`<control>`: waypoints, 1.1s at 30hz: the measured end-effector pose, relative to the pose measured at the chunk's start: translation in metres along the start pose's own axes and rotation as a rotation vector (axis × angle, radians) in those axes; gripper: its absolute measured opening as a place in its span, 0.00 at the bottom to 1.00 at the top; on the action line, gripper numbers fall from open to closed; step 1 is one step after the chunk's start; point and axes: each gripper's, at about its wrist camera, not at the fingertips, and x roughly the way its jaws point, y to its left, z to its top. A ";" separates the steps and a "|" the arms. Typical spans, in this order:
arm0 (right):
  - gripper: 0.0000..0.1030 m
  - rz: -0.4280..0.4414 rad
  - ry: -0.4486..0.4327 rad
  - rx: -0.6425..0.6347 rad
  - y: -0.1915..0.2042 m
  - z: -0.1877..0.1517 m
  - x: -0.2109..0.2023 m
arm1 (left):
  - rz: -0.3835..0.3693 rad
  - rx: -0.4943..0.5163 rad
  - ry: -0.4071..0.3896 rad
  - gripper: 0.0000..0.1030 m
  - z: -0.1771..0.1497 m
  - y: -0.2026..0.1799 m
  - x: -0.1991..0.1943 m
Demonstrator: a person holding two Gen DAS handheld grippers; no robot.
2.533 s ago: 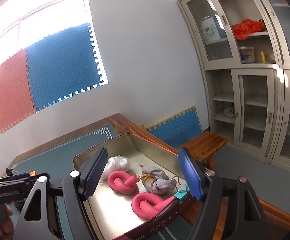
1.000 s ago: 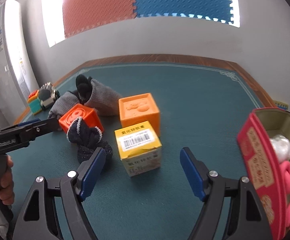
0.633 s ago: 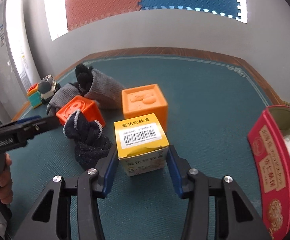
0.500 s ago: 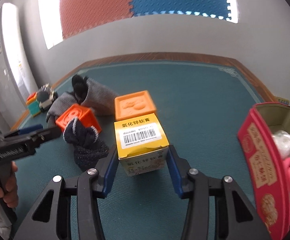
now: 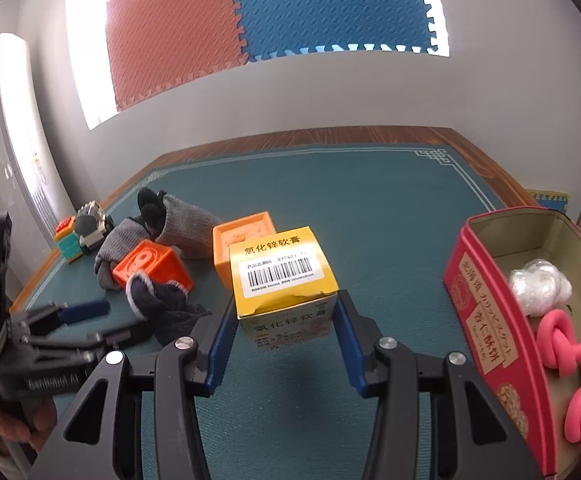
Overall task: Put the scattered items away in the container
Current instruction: 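Grasp the yellow barcode box with right tool while left tool grasps dark glove, then carry the yellow box and dark glove to the red tin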
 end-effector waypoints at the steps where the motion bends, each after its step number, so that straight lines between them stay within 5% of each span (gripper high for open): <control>1: 0.50 0.001 -0.007 0.004 -0.001 0.001 -0.002 | -0.017 0.001 0.009 0.82 -0.001 -0.003 0.002; 15: 0.50 0.021 -0.064 0.030 -0.007 0.006 -0.021 | -0.049 0.002 0.052 0.81 0.005 -0.021 0.029; 19: 0.50 0.020 -0.069 0.034 -0.008 0.006 -0.023 | -0.056 0.018 0.043 0.53 0.003 -0.021 0.026; 33: 0.50 0.007 -0.090 0.037 -0.008 0.006 -0.027 | -0.027 0.030 -0.042 0.50 -0.003 -0.024 0.000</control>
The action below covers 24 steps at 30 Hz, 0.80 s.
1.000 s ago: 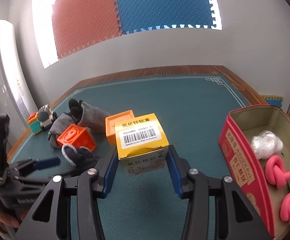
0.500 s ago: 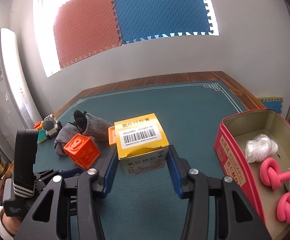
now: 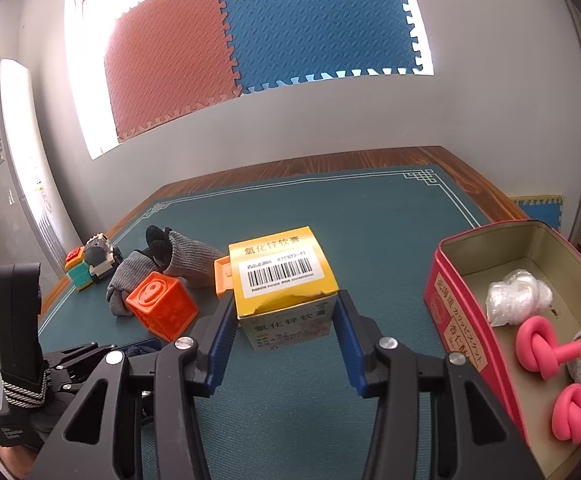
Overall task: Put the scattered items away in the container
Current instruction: 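Carry the yellow box and dark glove to the red tin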
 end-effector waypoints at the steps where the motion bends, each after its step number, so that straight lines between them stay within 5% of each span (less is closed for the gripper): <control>1: 0.50 -0.001 -0.004 0.001 0.000 0.000 -0.001 | -0.001 0.001 -0.001 0.50 0.000 -0.001 -0.001; 12: 0.50 -0.066 -0.074 0.056 -0.021 0.007 -0.026 | -0.029 0.014 -0.019 0.50 -0.002 -0.028 -0.004; 24: 0.50 -0.300 -0.152 0.193 -0.099 -0.017 -0.088 | -0.091 0.097 -0.047 0.50 0.003 -0.084 -0.017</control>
